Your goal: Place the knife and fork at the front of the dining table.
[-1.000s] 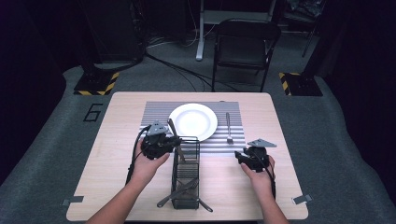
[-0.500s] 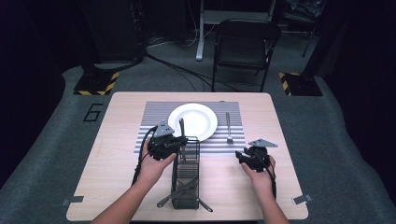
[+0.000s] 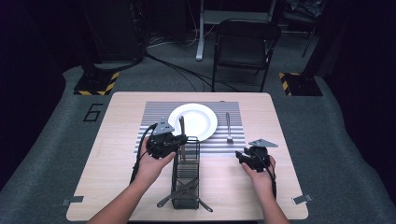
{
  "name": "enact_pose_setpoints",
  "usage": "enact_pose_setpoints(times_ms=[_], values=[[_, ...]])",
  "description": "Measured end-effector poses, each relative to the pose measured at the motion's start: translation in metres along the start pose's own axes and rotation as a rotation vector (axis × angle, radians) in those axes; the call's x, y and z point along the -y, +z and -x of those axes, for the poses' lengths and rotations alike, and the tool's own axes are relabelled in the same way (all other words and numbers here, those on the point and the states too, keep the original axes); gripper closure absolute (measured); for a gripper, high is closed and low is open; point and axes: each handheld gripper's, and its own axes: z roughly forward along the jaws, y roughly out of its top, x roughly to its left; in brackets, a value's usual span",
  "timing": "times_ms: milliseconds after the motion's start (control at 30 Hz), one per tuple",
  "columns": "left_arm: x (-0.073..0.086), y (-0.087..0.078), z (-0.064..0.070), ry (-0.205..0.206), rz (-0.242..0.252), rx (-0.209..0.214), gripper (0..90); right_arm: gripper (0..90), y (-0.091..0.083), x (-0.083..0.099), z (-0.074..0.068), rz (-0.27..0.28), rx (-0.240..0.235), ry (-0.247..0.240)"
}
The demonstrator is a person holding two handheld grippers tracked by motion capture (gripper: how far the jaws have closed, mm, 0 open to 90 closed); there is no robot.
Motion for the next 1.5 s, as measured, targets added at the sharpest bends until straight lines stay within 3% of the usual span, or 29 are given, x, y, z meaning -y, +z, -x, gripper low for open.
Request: enact_pose_setpoints(times_ms=[1067, 1500], values=[[-0.05, -0.041, -0.003, 0.002, 0.016, 0.0, 82.2, 55.5, -0.001, 0.0, 0.001, 0.005, 0.002, 0.007], [-0.068, -0.057, -0.011, -0.001, 0.03, -0.031, 82.3, 55.5, -0.001, 0.0, 0.001, 0.006, 0.003, 0.004]])
